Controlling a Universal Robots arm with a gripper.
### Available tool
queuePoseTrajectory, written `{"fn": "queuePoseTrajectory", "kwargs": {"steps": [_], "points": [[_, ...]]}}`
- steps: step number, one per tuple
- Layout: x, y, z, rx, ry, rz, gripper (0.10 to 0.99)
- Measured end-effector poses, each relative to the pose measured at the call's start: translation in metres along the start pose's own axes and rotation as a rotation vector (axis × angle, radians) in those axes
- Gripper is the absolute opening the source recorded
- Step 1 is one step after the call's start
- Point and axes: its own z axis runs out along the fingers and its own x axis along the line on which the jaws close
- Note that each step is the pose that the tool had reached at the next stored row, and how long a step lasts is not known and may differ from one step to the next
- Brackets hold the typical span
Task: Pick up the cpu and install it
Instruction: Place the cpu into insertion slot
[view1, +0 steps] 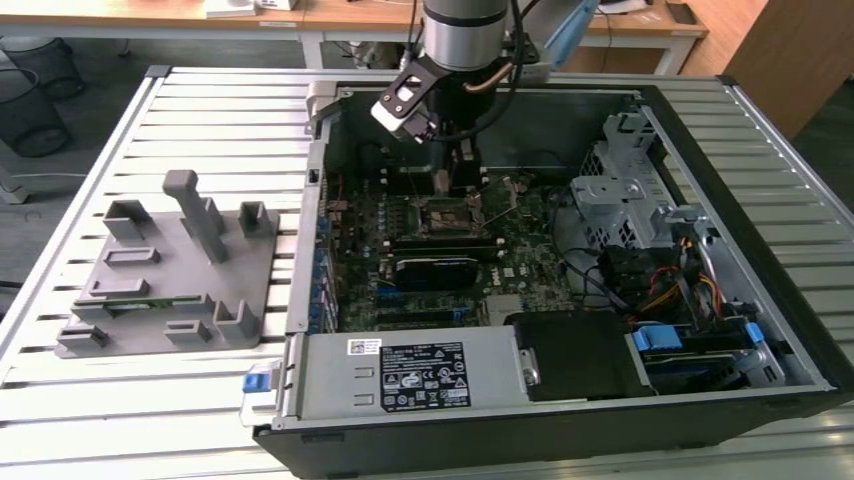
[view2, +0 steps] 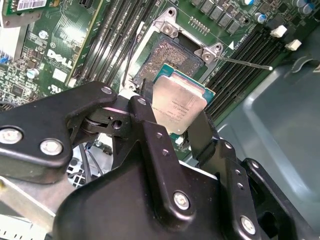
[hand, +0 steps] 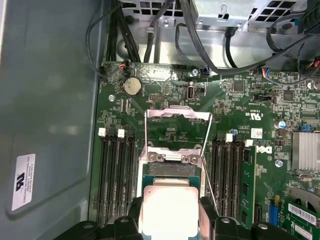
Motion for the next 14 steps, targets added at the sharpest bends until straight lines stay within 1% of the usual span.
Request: {"fn": "queuePoseTrajectory", "kwargs": {"steps": [8, 14], "points": [[-0.0004, -0.0007, 0.0081, 0.000, 0.0000, 0.000, 0.525], [-0.0008, -0.0013, 0.0120, 0.000, -0.0001, 0.000, 0.525]]}}
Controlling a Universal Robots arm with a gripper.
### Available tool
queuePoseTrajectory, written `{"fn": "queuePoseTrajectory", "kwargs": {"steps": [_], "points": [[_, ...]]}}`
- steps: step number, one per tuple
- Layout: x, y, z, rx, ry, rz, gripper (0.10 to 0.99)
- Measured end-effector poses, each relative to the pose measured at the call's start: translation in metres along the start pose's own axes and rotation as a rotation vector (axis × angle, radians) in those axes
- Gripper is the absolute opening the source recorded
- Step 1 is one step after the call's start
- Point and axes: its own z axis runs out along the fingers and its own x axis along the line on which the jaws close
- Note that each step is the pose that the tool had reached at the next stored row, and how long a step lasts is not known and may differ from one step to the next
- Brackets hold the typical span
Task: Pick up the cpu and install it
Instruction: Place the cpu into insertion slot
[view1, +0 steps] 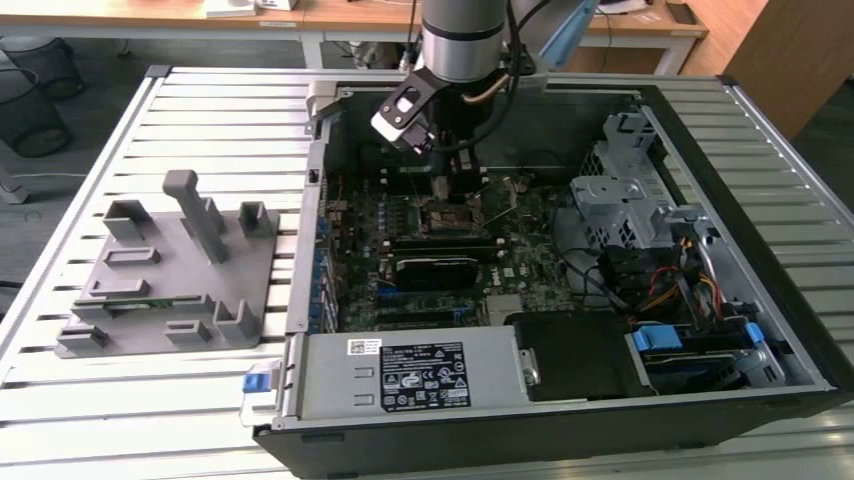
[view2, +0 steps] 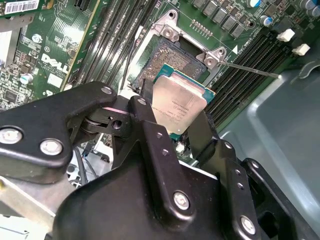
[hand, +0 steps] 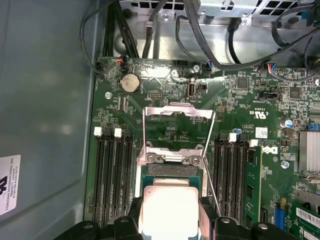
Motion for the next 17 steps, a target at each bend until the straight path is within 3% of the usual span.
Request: {"fn": "queuePoseTrajectory", "kwargs": {"steps": [17], "points": [[-0.0005, -0.0010, 0.0125, 0.000, -0.0011, 0.000, 0.525]]}}
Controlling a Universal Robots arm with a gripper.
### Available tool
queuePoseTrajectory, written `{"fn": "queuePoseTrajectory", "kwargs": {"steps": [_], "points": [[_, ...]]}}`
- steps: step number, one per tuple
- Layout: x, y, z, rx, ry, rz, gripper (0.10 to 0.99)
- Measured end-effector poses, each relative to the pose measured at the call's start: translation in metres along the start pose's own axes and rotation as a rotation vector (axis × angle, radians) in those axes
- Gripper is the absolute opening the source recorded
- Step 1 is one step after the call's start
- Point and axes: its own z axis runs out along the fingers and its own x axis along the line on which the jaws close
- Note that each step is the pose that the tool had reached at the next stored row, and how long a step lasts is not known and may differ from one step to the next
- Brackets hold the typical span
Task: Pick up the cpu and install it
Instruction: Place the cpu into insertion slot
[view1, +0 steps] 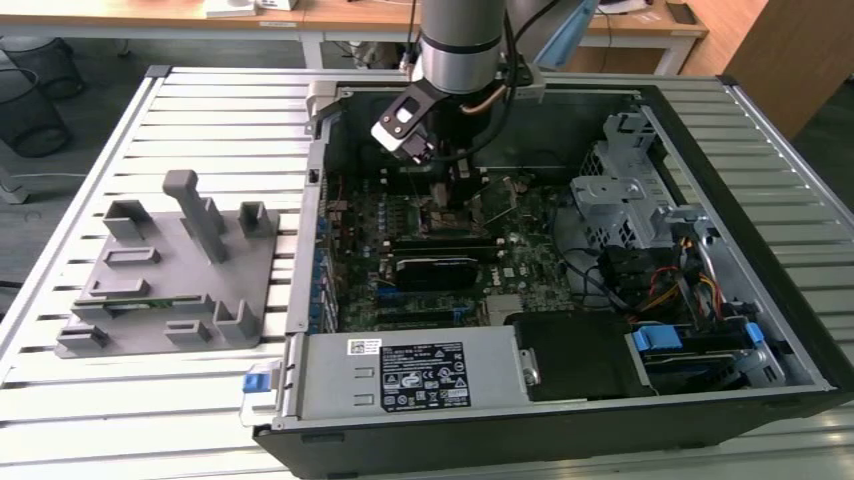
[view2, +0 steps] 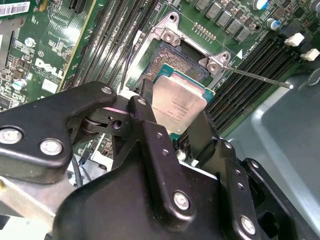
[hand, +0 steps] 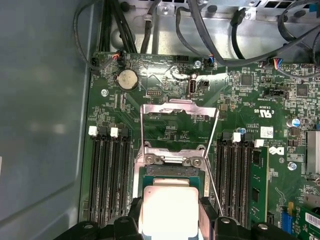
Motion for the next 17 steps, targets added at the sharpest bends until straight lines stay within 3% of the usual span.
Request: {"fn": "queuePoseTrajectory", "kwargs": {"steps": [17], "points": [[-0.0009, -0.0010, 0.0163, 0.000, -0.0001, 0.003, 0.525]]}}
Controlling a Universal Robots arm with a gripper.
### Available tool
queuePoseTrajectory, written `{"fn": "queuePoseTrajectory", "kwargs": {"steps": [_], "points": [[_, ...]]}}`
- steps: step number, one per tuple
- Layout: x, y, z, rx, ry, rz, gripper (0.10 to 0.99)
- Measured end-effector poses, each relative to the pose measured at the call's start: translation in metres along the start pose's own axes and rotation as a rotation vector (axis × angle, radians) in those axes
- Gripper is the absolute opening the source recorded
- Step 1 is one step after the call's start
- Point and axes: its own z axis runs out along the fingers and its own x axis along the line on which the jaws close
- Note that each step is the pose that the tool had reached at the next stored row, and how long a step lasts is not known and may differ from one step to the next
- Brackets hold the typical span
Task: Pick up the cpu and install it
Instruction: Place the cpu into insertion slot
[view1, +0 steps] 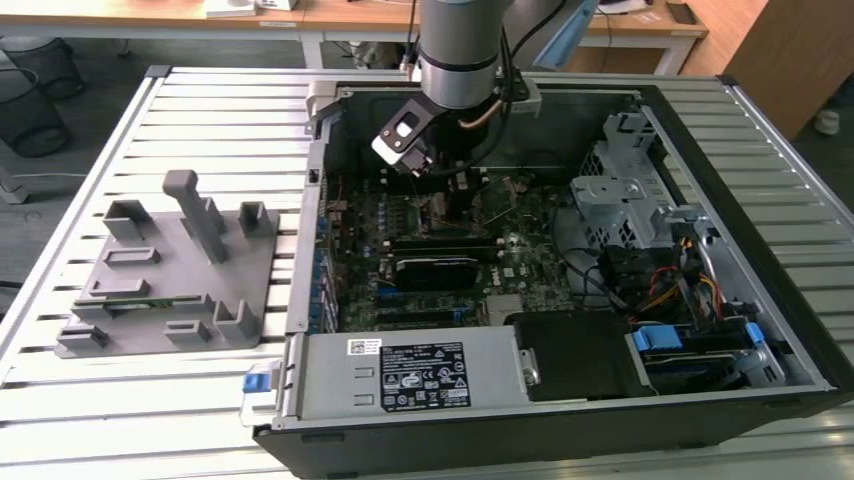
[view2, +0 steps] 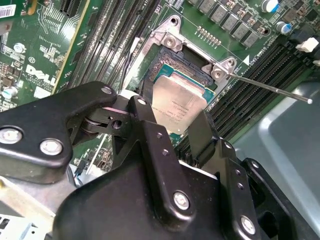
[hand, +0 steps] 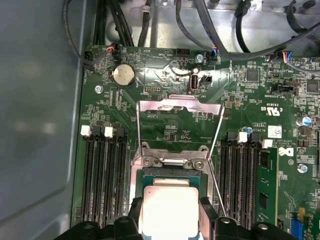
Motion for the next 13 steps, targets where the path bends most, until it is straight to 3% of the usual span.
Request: {"fn": "queuePoseTrajectory", "kwargs": {"steps": [13], "points": [[-0.0001, -0.0011, 0.0095, 0.000, -0.0008, 0.014, 0.525]]}}
